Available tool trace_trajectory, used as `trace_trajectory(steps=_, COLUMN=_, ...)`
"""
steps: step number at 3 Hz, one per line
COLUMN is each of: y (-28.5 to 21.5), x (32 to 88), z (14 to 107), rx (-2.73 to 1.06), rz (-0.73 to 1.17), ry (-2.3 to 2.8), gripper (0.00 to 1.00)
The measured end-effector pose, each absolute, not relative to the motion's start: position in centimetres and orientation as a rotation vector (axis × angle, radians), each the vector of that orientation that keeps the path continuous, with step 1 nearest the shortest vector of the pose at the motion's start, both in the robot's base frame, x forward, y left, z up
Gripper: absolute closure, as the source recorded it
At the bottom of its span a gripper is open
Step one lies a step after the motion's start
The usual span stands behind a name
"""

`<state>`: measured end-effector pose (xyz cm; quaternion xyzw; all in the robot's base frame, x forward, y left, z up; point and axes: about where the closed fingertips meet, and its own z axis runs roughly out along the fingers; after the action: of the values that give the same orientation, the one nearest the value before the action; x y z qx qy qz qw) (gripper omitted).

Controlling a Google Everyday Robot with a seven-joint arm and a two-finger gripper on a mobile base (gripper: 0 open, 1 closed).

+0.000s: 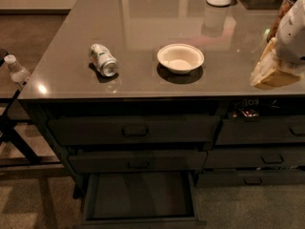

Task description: Close bottom drawer

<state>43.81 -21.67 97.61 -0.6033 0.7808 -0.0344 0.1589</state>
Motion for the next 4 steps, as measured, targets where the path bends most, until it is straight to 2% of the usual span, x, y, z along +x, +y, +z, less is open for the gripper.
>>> trace_trajectory(steps=1, y=-21.7, x=43.8, z=97.3, rx=-1.716, rz=-0.086, ry=2.227, gripper=1.0)
trace_trajectory(steps=2, y=-21.2, x=43.4, z=96.9, rx=-1.687, rz=-0.063, ry=2.227, gripper=1.0)
trace_trajectory(steps=4, y=-19.5, x=38.7, z=84.4, rx=-1.53, rz=0.125, ry=2.437, gripper=1.0)
